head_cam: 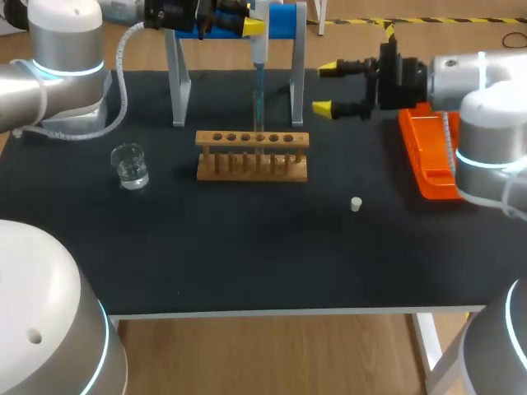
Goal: Invert the test tube, pick up the pipette, mount the tip to pipette, aspirate from beaker and dispense into the tube, eject the tip, return the pipette, and cap with the stopper.
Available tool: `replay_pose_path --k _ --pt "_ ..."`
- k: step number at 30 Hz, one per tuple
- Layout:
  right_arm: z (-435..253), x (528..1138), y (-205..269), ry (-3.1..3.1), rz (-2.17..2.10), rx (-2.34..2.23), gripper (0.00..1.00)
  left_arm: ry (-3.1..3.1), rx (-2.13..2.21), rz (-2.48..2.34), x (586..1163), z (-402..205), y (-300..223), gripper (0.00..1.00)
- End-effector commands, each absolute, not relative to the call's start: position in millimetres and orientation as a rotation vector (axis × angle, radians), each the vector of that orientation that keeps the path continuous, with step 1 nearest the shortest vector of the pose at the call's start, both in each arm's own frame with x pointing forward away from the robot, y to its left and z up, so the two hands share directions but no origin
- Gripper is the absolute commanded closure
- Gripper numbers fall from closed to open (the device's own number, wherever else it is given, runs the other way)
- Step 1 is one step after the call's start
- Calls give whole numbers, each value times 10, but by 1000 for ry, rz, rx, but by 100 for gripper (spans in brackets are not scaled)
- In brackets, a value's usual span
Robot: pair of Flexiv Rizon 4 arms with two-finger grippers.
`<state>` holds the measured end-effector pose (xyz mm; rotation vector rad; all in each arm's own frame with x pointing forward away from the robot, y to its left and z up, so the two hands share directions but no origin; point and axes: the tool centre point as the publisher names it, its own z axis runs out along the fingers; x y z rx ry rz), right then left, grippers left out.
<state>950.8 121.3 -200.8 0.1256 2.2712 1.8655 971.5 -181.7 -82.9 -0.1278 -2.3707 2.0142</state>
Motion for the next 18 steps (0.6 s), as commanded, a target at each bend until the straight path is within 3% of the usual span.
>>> replay_pose_path --k 1,18 --pt "-1666 9398 1010 2271 1868 140 0 -2372 -128 2011 9726 -825 -1820 100" --pt "-574 9348 1281 2238 1928 36 0 -2372 -128 2011 9726 -825 -1820 100"
